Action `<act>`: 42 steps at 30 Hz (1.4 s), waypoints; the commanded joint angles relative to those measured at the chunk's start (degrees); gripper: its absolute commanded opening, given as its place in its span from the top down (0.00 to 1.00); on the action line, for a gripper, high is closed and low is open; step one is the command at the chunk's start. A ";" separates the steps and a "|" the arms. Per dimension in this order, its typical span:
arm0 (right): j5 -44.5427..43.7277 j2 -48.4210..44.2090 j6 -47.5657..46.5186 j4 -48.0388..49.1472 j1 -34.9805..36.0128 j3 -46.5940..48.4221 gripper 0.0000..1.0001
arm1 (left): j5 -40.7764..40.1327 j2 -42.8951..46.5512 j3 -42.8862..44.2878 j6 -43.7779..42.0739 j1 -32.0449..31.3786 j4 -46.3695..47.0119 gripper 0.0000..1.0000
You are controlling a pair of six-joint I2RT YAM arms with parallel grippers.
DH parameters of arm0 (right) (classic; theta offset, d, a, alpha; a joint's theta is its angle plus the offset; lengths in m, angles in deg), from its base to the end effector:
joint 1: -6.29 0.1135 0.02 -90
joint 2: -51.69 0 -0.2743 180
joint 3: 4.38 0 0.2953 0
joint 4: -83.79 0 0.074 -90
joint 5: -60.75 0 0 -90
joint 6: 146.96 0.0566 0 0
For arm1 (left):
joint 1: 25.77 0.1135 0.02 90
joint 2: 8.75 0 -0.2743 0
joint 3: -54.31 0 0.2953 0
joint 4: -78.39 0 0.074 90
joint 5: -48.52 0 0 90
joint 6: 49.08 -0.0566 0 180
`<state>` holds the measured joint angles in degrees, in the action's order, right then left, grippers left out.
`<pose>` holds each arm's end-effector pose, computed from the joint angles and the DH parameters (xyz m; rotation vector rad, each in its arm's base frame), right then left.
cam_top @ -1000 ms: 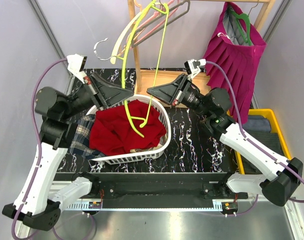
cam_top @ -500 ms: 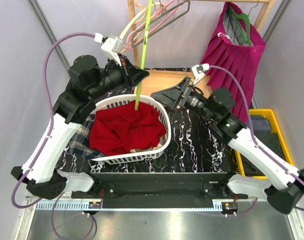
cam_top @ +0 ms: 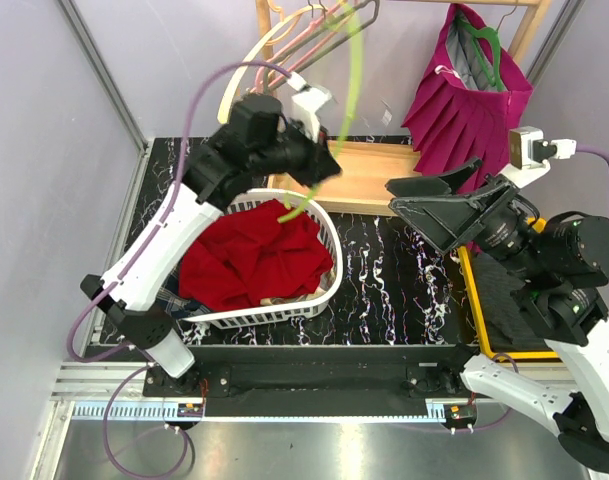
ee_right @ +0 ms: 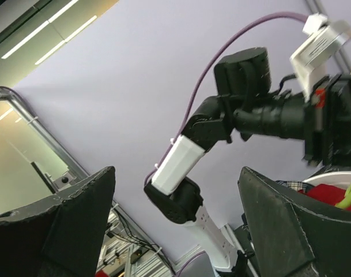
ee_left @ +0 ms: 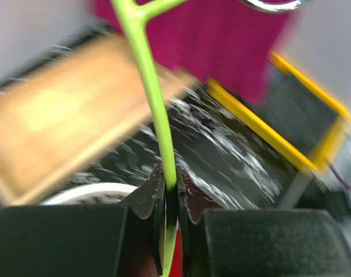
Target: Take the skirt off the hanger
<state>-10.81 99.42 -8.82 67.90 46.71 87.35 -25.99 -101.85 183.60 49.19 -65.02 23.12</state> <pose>0.1106 0.1177 0.5818 -0.2438 1.2213 1.5396 0.2960 -0.2614 0.5197 0.7091 1.8451 -0.8095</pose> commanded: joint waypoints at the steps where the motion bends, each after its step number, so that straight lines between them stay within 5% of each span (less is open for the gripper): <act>1: -3.22 -0.44 -4.63 -5.24 -0.17 -0.64 0.05 | 17.03 4.85 -0.65 -4.13 -8.29 -0.04 1.00; 11: -4.55 -2.37 -5.78 -5.86 -0.17 -0.64 0.04 | 10.88 9.79 -2.09 -3.36 -11.38 -0.13 1.00; 18: -4.81 -4.57 -4.64 -5.15 -0.26 -0.55 0.04 | 25.27 0.38 2.59 17.00 -0.41 6.54 1.00; 25: -6.40 -6.42 -4.28 -5.06 -0.26 -1.34 0.04 | 36.10 -6.56 3.81 27.40 2.68 16.29 1.00; 35: -5.95 -4.66 -2.88 -1.64 -0.26 -2.58 0.06 | 19.86 -19.66 29.01 26.63 6.63 12.62 1.00; 42: -6.31 -2.38 -2.88 -0.76 -0.26 -1.87 0.07 | 13.97 -25.72 34.67 22.85 9.27 14.72 1.00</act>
<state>-16.30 95.40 -12.08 64.01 46.67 84.81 -5.49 -124.71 214.87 76.32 -56.76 31.16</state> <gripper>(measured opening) 0.937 0.100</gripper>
